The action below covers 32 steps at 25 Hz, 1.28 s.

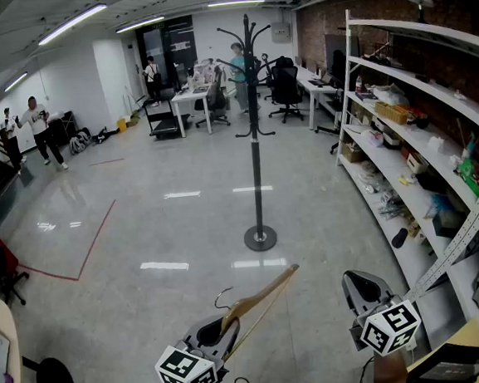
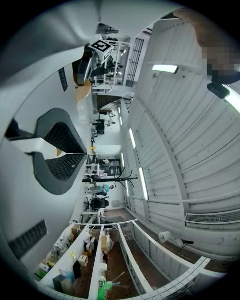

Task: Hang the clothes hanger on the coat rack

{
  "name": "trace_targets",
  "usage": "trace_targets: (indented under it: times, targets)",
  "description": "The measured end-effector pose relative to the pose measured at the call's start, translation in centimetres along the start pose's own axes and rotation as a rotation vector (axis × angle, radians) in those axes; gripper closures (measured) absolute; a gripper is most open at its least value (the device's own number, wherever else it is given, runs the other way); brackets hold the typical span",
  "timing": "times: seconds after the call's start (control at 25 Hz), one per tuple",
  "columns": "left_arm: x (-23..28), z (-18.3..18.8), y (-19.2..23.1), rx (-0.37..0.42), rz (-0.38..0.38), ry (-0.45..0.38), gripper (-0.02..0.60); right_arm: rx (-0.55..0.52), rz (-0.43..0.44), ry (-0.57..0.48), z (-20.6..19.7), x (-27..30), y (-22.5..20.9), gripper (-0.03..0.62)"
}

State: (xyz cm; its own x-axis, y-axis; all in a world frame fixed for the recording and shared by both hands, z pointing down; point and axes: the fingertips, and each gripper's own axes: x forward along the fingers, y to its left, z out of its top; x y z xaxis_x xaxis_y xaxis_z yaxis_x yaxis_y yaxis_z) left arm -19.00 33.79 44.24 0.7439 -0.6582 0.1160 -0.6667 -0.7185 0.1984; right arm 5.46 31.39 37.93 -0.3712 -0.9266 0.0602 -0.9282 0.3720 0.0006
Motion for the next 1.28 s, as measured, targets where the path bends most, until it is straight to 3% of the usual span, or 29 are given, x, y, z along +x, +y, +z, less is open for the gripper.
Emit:
trace_targets:
  times: [0.56,0.84,1.28]
  targets:
    - [0.8,-0.6,4.8,-0.016,-0.058,0.022,0.529,0.024,-0.032,0.017,-0.8,4.9,1.7,0.586]
    - [6.4,0.7,7.5,-0.002,-0.042,0.021,0.528,0.048,-0.013,-0.003,-1.1,9.7,-2.2,0.586]
    - [20.9,6.0,9.6,0.092,-0.041,-0.004,0.528,0.045,0.045,-0.046,0.7,18.3,-14.0,0.586]
